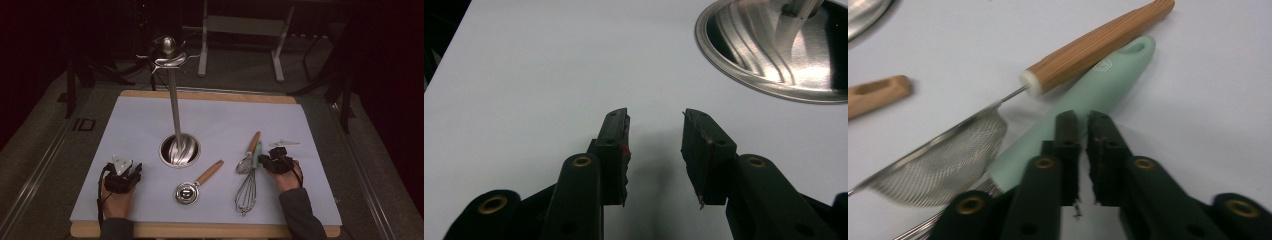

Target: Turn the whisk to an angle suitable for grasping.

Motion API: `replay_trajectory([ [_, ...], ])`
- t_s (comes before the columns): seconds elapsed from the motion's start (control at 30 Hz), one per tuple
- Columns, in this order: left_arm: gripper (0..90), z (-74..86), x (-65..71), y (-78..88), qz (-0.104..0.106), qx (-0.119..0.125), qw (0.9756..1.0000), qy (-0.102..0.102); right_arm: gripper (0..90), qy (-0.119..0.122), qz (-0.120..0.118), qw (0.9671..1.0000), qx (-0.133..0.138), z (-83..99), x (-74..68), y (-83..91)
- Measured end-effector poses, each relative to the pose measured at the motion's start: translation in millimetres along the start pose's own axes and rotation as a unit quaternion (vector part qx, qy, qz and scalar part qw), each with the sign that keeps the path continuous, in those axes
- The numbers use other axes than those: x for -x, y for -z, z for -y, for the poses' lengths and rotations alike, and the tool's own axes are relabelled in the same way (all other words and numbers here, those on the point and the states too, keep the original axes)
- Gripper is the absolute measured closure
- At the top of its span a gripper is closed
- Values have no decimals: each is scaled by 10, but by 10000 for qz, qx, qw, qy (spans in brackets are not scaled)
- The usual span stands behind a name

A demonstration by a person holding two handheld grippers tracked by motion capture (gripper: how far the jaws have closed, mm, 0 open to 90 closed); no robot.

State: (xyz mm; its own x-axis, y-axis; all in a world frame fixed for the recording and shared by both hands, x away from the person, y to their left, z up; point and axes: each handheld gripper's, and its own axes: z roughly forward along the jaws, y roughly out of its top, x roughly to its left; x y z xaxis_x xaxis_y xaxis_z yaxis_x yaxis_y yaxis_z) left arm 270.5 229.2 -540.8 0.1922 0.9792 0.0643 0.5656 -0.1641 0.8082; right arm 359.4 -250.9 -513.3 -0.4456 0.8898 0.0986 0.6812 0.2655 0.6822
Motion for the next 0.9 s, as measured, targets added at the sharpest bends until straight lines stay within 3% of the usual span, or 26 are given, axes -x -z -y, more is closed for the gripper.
replay_trajectory([
  [0.17, 630, 0, 3, 0, -12, 3, 10000, -9, 695, -210, -247, 9995, 34, 15, -5, 42],
  [0.43, 629, -2, 6, 2, -24, -19, 10000, -35, 625, -455, -608, 9971, 42, 11, -38, 48],
  [0.9, 626, -1, 11, -1, -29, -10, 10000, -58, 558, -865, -448, 9950, -214, -8, -88, -50],
])
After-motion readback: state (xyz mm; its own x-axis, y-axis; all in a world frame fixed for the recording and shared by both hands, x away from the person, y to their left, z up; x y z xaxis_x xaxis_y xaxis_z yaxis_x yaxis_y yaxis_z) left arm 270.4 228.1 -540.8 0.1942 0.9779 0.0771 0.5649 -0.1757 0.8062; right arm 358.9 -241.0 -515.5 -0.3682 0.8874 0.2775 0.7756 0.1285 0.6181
